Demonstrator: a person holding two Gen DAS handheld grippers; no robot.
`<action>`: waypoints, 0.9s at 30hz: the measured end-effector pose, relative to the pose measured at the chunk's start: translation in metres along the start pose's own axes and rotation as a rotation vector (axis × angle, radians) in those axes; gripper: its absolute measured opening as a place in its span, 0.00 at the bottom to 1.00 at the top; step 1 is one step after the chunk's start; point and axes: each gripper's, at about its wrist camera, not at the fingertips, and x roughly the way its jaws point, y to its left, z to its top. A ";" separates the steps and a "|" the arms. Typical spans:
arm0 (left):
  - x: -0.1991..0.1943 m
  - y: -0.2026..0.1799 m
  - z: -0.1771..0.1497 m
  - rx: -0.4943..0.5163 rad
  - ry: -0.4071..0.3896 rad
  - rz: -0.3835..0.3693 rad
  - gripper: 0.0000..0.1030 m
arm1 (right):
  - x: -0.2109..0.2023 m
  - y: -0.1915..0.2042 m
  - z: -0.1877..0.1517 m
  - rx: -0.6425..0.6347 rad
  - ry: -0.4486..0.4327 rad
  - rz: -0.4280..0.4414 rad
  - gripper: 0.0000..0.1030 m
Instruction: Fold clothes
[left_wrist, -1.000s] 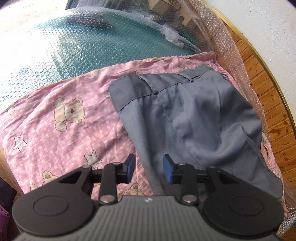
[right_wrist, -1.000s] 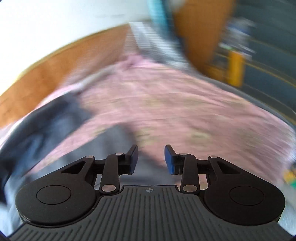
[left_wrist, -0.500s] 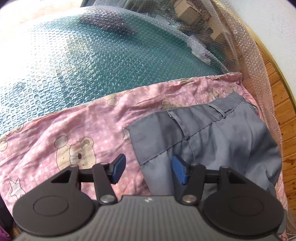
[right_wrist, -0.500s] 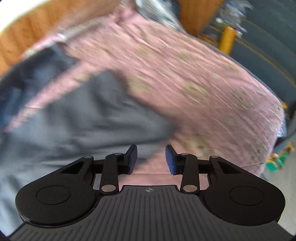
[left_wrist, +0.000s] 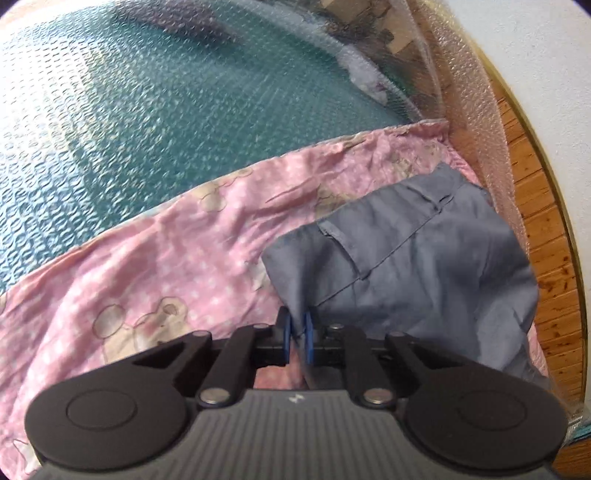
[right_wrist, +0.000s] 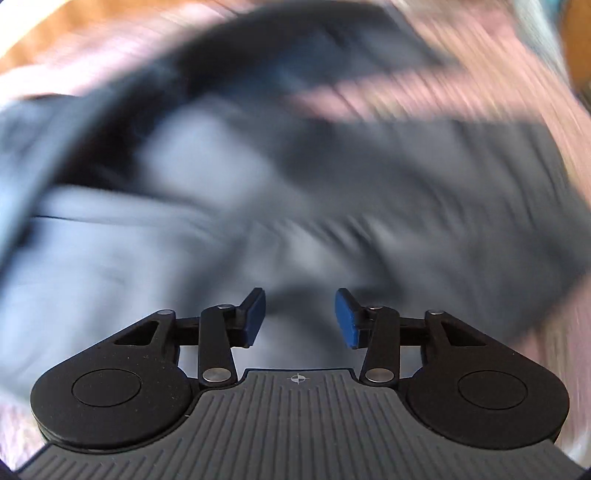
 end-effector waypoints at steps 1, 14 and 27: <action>-0.002 0.006 -0.001 -0.009 0.006 -0.001 0.10 | -0.002 -0.008 -0.002 0.021 0.006 -0.012 0.40; -0.066 -0.004 0.023 -0.003 -0.119 0.088 0.14 | -0.086 -0.066 0.182 0.287 -0.212 0.164 0.75; -0.071 -0.137 -0.066 0.060 -0.058 0.138 0.20 | 0.014 0.100 0.383 -1.258 -0.062 0.292 0.77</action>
